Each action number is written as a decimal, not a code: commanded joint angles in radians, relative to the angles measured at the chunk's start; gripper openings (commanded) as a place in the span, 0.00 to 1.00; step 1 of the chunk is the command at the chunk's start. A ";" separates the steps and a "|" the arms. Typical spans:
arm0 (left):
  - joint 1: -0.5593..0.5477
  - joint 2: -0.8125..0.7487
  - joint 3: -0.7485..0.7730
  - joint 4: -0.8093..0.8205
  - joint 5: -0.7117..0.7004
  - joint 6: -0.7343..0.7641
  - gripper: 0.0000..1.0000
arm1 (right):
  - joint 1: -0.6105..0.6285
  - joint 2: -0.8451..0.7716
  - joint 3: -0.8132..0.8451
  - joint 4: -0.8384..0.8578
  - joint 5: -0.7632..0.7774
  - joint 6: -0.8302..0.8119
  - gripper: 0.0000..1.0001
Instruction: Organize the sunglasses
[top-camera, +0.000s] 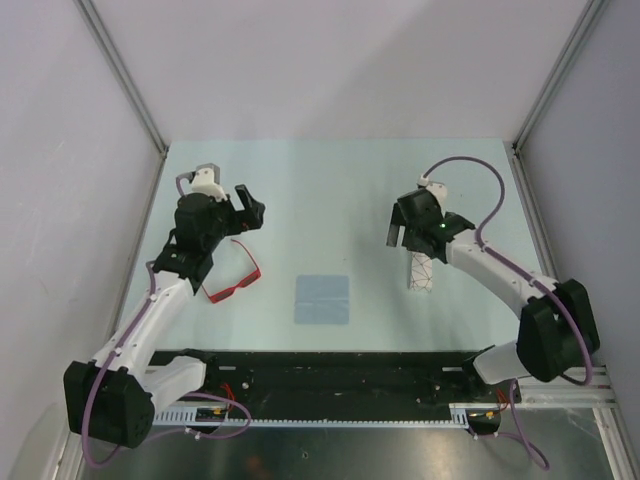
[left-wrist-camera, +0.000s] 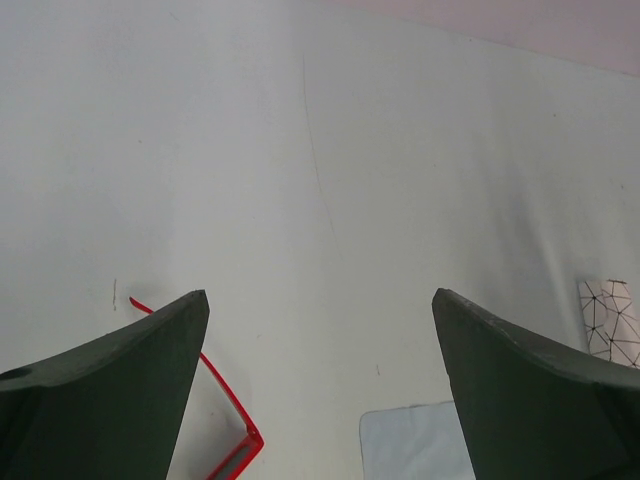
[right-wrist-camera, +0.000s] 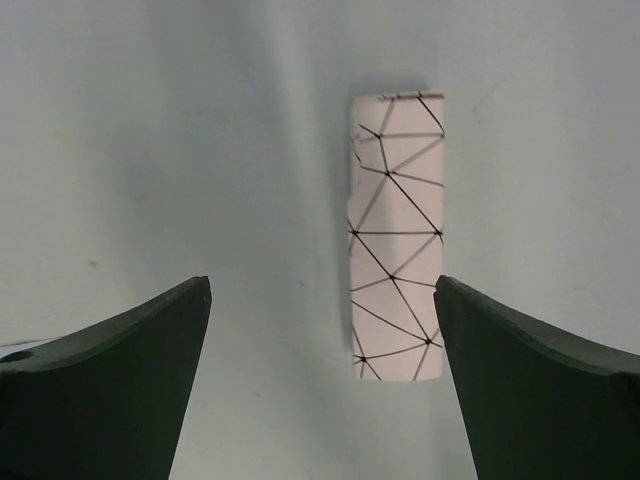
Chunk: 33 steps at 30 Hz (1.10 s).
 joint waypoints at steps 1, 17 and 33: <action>-0.011 -0.007 -0.009 0.024 0.033 -0.021 1.00 | 0.016 0.065 0.046 -0.103 0.192 0.107 1.00; -0.042 0.033 -0.003 0.032 0.038 0.001 1.00 | -0.038 0.248 0.042 -0.107 0.111 0.092 0.95; -0.066 0.093 0.016 0.038 0.018 0.016 1.00 | -0.087 0.212 -0.067 -0.045 -0.081 0.027 0.81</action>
